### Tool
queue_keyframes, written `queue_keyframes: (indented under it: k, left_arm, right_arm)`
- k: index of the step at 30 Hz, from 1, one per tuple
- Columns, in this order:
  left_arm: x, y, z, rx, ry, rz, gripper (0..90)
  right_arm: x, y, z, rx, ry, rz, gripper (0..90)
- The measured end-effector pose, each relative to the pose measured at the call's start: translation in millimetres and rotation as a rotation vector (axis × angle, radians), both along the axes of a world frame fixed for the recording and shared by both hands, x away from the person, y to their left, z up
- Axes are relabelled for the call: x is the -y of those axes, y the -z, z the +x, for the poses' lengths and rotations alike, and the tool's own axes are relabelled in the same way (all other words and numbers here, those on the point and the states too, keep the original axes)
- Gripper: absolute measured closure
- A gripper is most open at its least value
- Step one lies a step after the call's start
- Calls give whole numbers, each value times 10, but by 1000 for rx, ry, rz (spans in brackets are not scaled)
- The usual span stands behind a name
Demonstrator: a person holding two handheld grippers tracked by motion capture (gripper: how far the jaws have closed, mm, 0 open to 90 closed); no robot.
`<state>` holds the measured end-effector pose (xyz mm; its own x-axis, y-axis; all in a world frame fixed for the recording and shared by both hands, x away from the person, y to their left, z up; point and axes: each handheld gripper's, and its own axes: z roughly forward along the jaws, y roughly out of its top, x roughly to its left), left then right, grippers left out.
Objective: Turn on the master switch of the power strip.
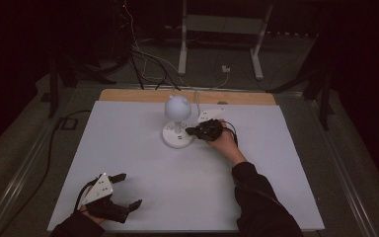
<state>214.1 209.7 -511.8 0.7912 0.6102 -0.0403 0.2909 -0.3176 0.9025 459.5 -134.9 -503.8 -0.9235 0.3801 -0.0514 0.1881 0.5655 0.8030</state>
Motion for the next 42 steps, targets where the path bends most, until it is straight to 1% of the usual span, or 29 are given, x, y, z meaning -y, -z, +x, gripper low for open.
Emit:
queue_keyframes:
  k: [6,13,15,25,28,33,37,41,42]
  left_arm:
    - [3,1,-1,-2,1,2,1]
    - [3,3,0,-4,0,2,1]
    - [5,4,0,-5,0,2,1]
    - [9,7,0,-7,-2,8,1]
    - [8,8,1,-8,-1,10,1]
    - [10,8,1,-8,-1,10,1]
    - [8,11,4,-10,-3,9,1]
    - [8,7,-1,-7,-2,10,1]
    - [8,8,0,-7,-1,11,1]
  right_arm:
    - [1,50,37,-22,37,-11,900]
    - [4,70,39,-27,35,0,900]
    - [-23,58,19,-13,44,-21,900]
    - [-89,48,-11,6,55,-54,900]
    - [-116,41,-26,23,54,-82,900]
    - [-132,34,-38,24,63,-95,900]
    - [-180,7,-52,46,54,-147,900]
    - [-200,2,-55,46,55,-166,900]
    - [-210,0,-59,54,55,-176,900]
